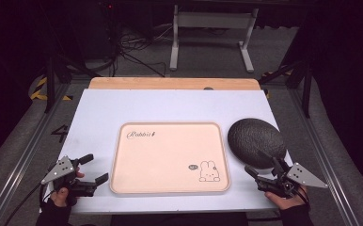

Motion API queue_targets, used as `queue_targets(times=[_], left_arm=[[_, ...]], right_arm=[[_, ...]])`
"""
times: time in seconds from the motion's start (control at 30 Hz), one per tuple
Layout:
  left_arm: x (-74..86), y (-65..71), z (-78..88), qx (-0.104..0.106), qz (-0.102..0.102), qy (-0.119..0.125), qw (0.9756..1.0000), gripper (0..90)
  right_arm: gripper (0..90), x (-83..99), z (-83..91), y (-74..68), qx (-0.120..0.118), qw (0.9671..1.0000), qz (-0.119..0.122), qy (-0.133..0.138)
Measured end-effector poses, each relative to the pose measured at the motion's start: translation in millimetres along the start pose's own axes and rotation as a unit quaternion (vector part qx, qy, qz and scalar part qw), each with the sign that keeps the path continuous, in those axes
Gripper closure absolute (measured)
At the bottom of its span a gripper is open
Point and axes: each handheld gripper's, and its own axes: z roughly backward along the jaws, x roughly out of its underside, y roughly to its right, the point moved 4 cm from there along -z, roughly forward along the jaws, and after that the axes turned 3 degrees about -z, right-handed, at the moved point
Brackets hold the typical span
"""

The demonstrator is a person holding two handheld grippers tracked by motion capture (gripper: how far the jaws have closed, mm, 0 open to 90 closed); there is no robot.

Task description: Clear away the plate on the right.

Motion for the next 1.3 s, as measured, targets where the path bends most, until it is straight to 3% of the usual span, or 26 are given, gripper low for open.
queue_targets(times=[0.17,0.37,0.43,0.5,0.63,0.7,0.8,0.87,1.1,1.13,1.23,1.27,1.3], left_arm=[[0.0,0.0,-0.2,0.0,0.0,-0.001,1.0,2.5],[0.0,0.7,-0.2,0.001,-0.001,-0.002,1.0,2.6],[0.0,0.8,-0.2,0.001,-0.001,-0.002,1.0,2.6],[0.0,0.8,-0.3,0.001,-0.002,-0.002,1.0,2.6],[0.0,0.8,-0.3,0.001,-0.003,-0.002,1.0,2.6],[0.0,1.2,-0.6,0.0,-0.003,0.0,1.0,2.6],[0.0,1.3,-0.6,0.001,-0.002,0.0,1.0,2.6],[0.0,1.2,-0.6,0.001,-0.004,0.0,1.0,2.6],[0.0,1.4,-0.7,0.001,-0.005,0.0,1.0,2.6],[0.0,1.3,-0.7,0.001,-0.005,0.0,1.0,2.6],[0.0,1.4,-0.6,0.001,-0.005,-0.001,1.0,2.6],[0.0,1.4,-0.7,0.001,-0.005,-0.001,1.0,2.6],[0.0,1.5,-0.6,0.001,-0.004,-0.001,1.0,2.7]], right_arm=[[24.2,-7.7,3.9,-1.5,0.002,0.9999,0.008,0.009],[24.2,-11.0,6.7,-4.4,0.018,0.9973,0.071,-0.004],[24.5,-11.5,6.9,-5.5,0.023,0.9951,0.096,-0.009],[24.7,-12.0,7.0,-7.5,0.032,0.9906,0.131,-0.019],[26.6,-12.4,6.2,-10.7,0.042,0.9837,0.172,-0.031],[28.0,-11.7,6.1,-11.7,0.051,0.9756,0.21,-0.041],[30.6,-10.9,5.7,-11.6,0.066,0.9653,0.247,-0.053],[32.4,-10.7,6.2,-12.0,0.078,0.9541,0.282,-0.064],[33.1,-9.3,3.3,-18.8,0.087,0.9281,0.352,-0.083],[33.2,-8.9,2.8,-19.3,0.087,0.9264,0.357,-0.085],[33.7,-8.0,2.2,-20.6,0.094,0.9131,0.385,-0.095],[34.2,-7.6,2.0,-21.0,0.097,0.9079,0.396,-0.098],[34.6,-6.8,1.7,-21.5,0.102,0.9004,0.41,-0.103]])
